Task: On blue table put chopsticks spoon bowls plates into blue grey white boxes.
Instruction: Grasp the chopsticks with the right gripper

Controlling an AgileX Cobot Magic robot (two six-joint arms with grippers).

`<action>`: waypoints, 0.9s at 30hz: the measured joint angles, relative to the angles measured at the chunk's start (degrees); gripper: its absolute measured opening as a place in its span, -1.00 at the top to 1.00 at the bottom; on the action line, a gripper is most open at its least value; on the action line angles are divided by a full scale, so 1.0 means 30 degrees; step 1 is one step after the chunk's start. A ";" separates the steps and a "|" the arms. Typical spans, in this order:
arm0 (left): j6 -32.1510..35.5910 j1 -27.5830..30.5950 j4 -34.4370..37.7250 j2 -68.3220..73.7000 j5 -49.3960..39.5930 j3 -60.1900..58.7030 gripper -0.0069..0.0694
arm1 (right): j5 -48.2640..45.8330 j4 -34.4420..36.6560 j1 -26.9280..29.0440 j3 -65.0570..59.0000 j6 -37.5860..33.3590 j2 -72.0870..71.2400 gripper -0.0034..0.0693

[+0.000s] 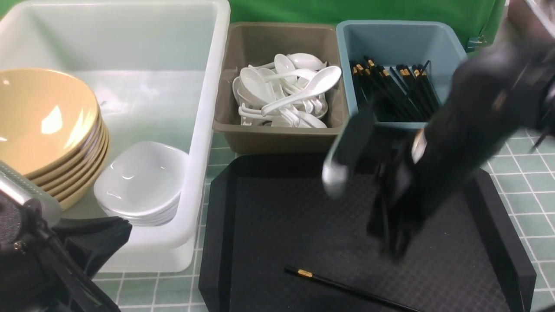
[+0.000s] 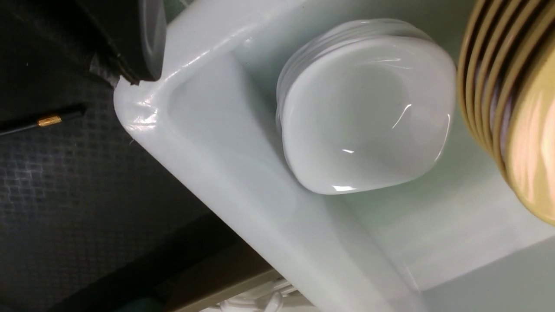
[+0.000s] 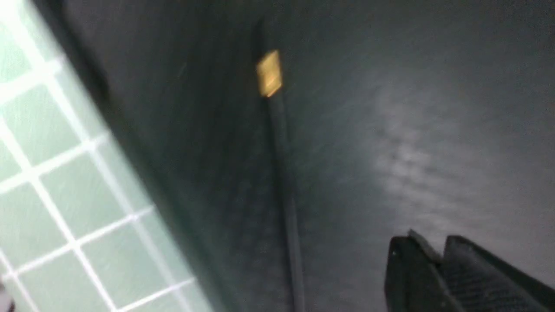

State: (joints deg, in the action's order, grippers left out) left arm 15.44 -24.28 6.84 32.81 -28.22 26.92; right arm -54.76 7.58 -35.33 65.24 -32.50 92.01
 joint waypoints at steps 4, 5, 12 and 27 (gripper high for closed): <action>0.0000 0.0000 0.0000 0.0000 -0.0008 0.0000 0.81 | 0.0836 0.0000 -0.0662 -0.0450 -0.0078 0.1160 0.22; 0.0000 0.0000 0.0000 0.0000 -0.0008 0.0000 0.81 | 0.1161 0.0000 -0.0896 -0.0473 -0.0011 0.1438 0.16; 0.0000 0.0000 0.0000 0.0000 -0.0138 0.0000 0.81 | 0.3265 0.0037 -0.2842 -0.0473 0.0259 0.3593 -0.03; 0.0000 0.0000 0.0000 0.0000 -0.0500 0.0000 0.81 | 0.3986 -0.0025 -0.3050 -0.0390 0.0390 0.3700 0.68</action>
State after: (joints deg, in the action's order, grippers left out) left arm 15.44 -24.28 6.84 32.81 -29.72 26.92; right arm -42.81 7.51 -44.48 64.07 -31.33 103.11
